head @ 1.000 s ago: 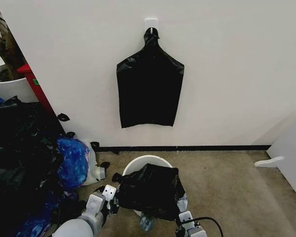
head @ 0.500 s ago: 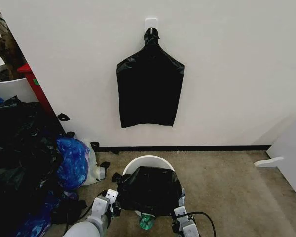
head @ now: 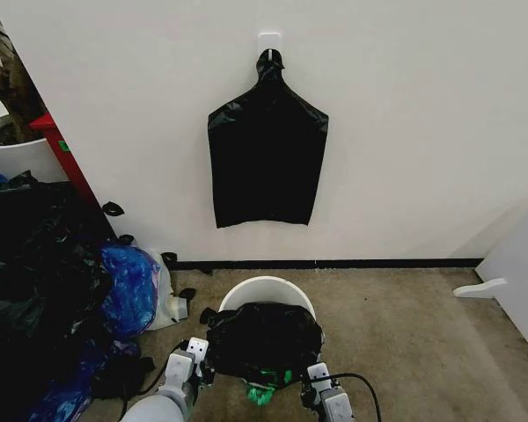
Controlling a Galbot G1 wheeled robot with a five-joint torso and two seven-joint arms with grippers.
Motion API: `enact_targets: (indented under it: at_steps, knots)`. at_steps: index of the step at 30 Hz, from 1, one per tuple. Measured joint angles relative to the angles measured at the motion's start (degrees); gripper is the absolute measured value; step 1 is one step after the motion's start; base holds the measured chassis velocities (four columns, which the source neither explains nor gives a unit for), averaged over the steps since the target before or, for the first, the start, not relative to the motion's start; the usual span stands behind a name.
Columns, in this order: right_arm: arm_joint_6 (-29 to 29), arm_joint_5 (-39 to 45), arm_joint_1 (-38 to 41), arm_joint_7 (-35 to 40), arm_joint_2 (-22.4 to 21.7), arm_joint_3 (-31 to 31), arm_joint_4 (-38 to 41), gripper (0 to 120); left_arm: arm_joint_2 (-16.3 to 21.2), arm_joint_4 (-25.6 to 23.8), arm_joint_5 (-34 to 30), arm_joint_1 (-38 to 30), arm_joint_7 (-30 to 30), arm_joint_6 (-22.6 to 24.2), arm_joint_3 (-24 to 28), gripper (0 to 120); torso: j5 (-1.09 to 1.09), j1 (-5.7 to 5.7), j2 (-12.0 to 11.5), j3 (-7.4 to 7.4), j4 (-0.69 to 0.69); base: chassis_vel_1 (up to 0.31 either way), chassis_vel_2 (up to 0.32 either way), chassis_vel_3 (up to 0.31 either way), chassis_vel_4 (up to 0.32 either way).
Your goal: Place the garbage bag over the trash bin.
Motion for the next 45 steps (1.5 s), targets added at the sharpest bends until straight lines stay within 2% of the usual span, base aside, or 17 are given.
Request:
enact_targets:
  at_steps: [3, 4, 8, 9, 10, 13, 17, 22, 25, 28, 32, 33, 38, 40, 41, 42, 45]
  knots:
    - [-0.5, 0.6, -1.3, 0.6, -1.2, 0.6, 2.3, 44, 0.5, -2.4, 0.0, 1.5, -2.8, 1.8, -1.4, 38, -0.01, 0.0, 0.0, 0.0, 0.0, 0.0, 0.0, 0.0, 0.0]
    - [-0.5, 0.6, -1.3, 0.6, -1.2, 0.6, 2.3, 44, 0.5, -2.4, 0.0, 1.5, -2.8, 1.8, -1.4, 38, -0.01, 0.0, 0.0, 0.0, 0.0, 0.0, 0.0, 0.0, 0.0]
    - [-4.1, 3.5, -4.2, 4.2, -3.5, 2.2, 7.6, 59, 2.0, -6.2, -0.2, 4.3, -4.9, 3.1, -3.7, 53, -0.02, 0.0, 0.0, 0.0, 0.0, 0.0, 0.0, 0.0, 0.0]
    - [-5.4, 4.6, -5.6, 5.5, -4.3, 2.9, 9.8, 66, 2.8, -7.7, -0.5, 5.5, -5.4, 3.6, -4.6, 58, -0.02, 0.0, 0.0, 0.0, 0.0, 0.0, 0.0, 0.0, 0.0]
    - [-5.4, 4.6, -5.6, 5.5, -4.3, 2.9, 9.8, 66, 2.8, -7.7, -0.5, 5.5, -5.4, 3.6, -4.6, 58, -0.02, 0.0, 0.0, 0.0, 0.0, 0.0, 0.0, 0.0, 0.0]
    - [-8.4, 6.8, -11.7, 8.8, -6.3, 6.7, 18.2, 79, 6.1, -13.3, -1.9, 10.8, -8.2, 4.3, -8.5, 73, -0.03, 0.0, 0.0, 0.0, 0.0, 0.0, 0.0, 0.0, 0.0]
    - [-8.5, 5.6, -15.0, 9.6, -6.7, 8.7, 23.1, 95, 7.1, -16.9, -2.5, 15.2, -9.9, 4.1, -12.3, 90, -0.02, 0.0, 0.0, -0.01, 0.0, 0.0, 0.0, 0.0, 0.0]
    - [-4.2, 0.6, -12.4, 6.8, -6.5, 12.0, 23.8, 100, 5.9, -17.1, -2.9, 12.8, -9.4, 2.3, -13.8, 99, -0.02, 0.0, 0.0, -0.01, -0.01, 0.0, 0.0, 0.0, 0.0]
    - [-1.3, -0.5, -8.6, 3.4, -6.4, 14.4, 22.9, 100, 4.2, -17.1, -3.5, 10.0, -8.1, 0.7, -14.4, 100, -0.03, 0.0, 0.0, 0.0, 0.0, 0.0, 0.0, 0.0, 0.0]
    - [1.1, 4.0, -2.0, -2.1, -6.0, 17.5, 20.9, 100, 0.5, -17.1, -3.9, 7.4, -7.0, -0.6, -15.1, 100, -0.03, 0.0, 0.0, 0.0, -0.01, 0.0, 0.0, 0.0, 0.0]
    - [6.0, 8.1, 8.3, -13.1, -5.9, 18.2, 13.0, 100, -5.7, -16.9, -3.1, 5.4, -4.9, -1.2, -16.4, 100, -0.02, 0.01, 0.0, 0.01, 0.02, 0.0, 0.0, 0.0, 0.0]
    - [6.0, 8.1, 8.3, -13.1, -5.9, 18.2, 13.0, 100, -5.7, -16.9, -3.1, 5.4, -4.9, -1.2, -16.4, 100, -0.02, 0.01, 0.0, 0.01, 0.02, 0.0, 0.0, 0.0, 0.0]
    - [12.8, 7.2, 17.9, -30.3, -6.2, 14.6, -2.4, 100, -11.1, -11.9, 1.8, 1.0, -1.5, -3.5, -17.9, 100, 0.0, 0.01, 0.0, 0.02, 0.04, 0.0, 0.0, 0.0, 0.0]
    - [12.9, 7.0, 18.3, -32.3, -6.5, 14.5, -3.8, 100, -11.3, -11.0, 1.7, -0.1, -1.3, -3.6, -17.8, 100, 0.0, 0.01, 0.0, 0.02, 0.03, 0.0, 0.0, 0.0, 0.0]
    - [12.7, 6.8, 18.8, -34.2, -7.0, 14.3, -5.2, 100, -11.3, -10.3, 1.7, -1.0, -1.0, -3.7, -17.9, 100, -0.03, 0.01, 0.0, 0.01, -0.04, 0.0, 0.0, 0.0, 0.0]
    - [11.8, 7.0, 19.8, -35.7, -7.4, 13.8, -6.3, 100, -11.4, -9.6, 1.7, -1.4, -0.9, -3.8, -18.3, 100, -0.03, 0.01, 0.0, 0.01, -0.06, 0.0, 0.0, 0.0, 0.0]
    - [6.1, 7.6, 22.0, -39.8, -8.0, 13.4, -8.3, 100, -12.4, -8.1, 1.7, -2.0, -0.7, -4.3, -20.0, 100, 0.0, 0.01, 0.0, 0.01, -0.01, 0.0, 0.0, 0.0, 0.0]
